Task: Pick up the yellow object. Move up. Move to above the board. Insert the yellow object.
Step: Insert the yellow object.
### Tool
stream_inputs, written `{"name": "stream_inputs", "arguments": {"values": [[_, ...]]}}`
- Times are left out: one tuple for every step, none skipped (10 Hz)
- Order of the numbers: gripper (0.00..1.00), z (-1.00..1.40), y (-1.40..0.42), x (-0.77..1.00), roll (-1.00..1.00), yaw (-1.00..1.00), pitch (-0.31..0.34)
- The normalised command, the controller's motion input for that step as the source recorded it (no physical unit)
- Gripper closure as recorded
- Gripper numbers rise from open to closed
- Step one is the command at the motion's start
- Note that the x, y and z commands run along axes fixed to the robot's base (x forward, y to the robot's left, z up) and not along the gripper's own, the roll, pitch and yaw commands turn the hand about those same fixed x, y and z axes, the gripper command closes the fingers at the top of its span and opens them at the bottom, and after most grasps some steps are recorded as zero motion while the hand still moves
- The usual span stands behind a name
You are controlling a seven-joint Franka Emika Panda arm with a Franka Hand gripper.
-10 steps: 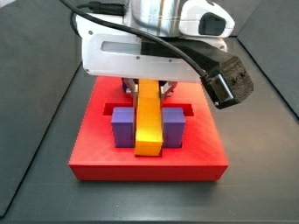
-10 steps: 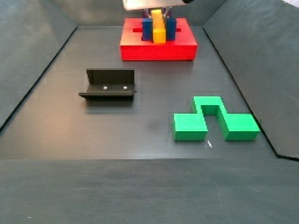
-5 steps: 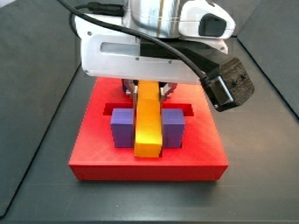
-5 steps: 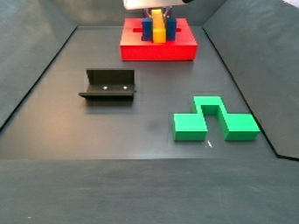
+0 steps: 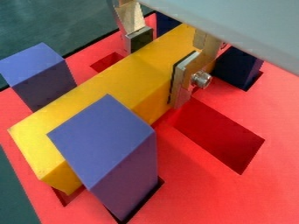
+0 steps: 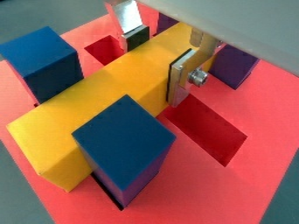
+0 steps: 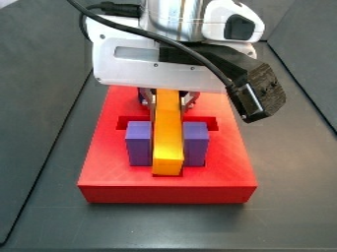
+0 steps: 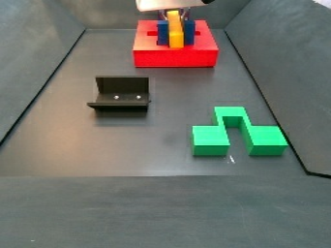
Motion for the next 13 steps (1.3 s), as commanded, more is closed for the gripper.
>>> {"name": "stream_inputs", "arguments": {"values": [[1.00, -0.28, -0.05, -0.25, 0.00, 0.00, -0.076], [1.00, -0.42, -0.04, -0.19, 0.01, 0.00, -0.057], [1.00, -0.53, 0.00, -0.19, 0.02, 0.00, -0.036], [1.00, -0.48, 0.02, -0.35, 0.05, 0.00, -0.051], [1.00, -0.34, 0.00, -0.22, 0.06, 0.00, -0.036], [1.00, -0.33, -0.17, -0.15, 0.10, 0.00, -0.036], [1.00, -0.55, -0.20, -0.16, 0.11, 0.00, -0.061], [1.00, -0.67, -0.17, -0.36, 0.09, 0.00, -0.074], [1.00, -0.55, 0.00, -0.57, 0.00, -0.11, -0.060], [1.00, -0.48, 0.00, -0.18, 0.05, -0.02, -0.017], [1.00, -0.48, 0.06, 0.00, 0.02, 0.00, 0.000], [1.00, -0.44, 0.21, 0.00, 0.02, 0.00, 0.000], [1.00, -0.31, 0.23, -0.16, 0.07, 0.00, 0.000]]}}
